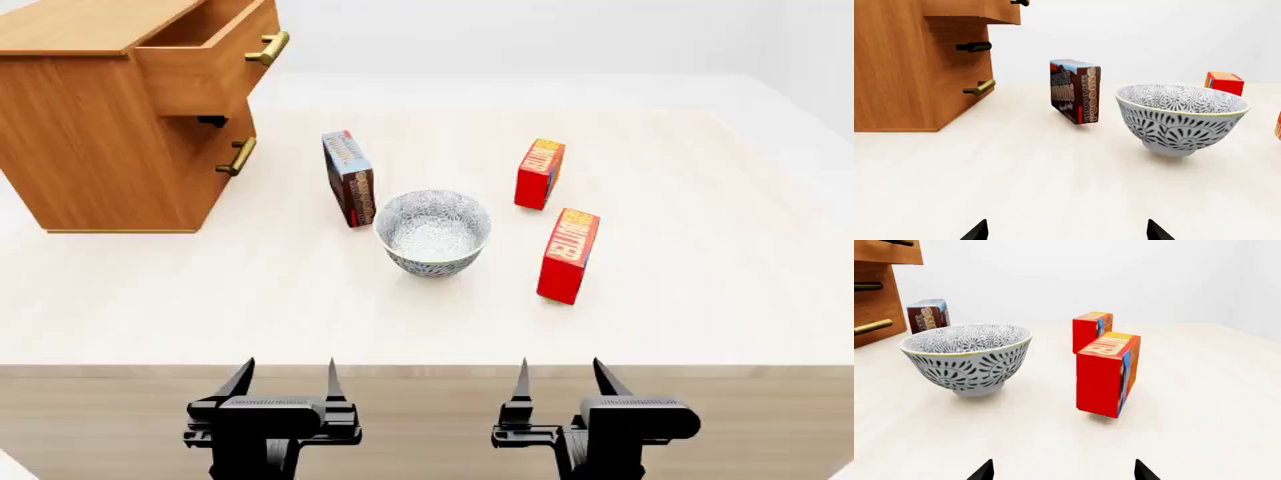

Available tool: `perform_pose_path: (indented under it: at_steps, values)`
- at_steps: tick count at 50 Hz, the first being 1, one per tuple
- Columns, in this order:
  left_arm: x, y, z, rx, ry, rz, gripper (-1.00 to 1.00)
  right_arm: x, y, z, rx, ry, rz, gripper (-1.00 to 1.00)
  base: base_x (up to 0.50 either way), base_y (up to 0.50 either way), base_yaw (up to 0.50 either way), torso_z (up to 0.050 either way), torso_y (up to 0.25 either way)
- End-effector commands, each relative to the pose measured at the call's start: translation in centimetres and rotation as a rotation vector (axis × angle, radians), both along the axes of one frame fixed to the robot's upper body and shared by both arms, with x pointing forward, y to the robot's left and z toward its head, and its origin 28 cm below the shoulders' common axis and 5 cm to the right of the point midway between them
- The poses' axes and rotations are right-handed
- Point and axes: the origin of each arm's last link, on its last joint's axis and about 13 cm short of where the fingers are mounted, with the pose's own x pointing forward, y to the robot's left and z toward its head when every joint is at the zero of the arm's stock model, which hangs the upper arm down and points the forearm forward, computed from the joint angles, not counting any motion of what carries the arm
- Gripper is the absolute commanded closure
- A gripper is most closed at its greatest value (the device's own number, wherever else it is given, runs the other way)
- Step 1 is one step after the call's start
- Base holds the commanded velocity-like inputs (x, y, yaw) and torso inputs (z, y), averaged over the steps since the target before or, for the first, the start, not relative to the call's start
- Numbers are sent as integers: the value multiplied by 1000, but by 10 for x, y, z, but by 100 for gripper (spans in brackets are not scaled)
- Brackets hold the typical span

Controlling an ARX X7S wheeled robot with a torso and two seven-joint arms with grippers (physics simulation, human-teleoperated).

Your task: Put the butter at the front in the top drawer of the cabinet and close it.

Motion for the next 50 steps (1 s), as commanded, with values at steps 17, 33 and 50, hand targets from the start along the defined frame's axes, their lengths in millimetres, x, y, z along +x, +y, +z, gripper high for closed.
perform_pose_path:
  at_steps: [17, 33, 50]
  values:
    - [40, -16, 91, -19, -76, -51, -100, 31, -6, 82, -81, -32, -14, -100, 0, 0, 0, 0, 0]
    - [99, 1, 255, 121, -102, -153, -100, 64, -27, 250, -172, -41, 0, -100, 0, 0, 0, 0, 0]
    - [130, 5, 324, 176, -186, -155, -100, 86, -31, 311, -127, -67, 107, -100, 0, 0, 0, 0, 0]
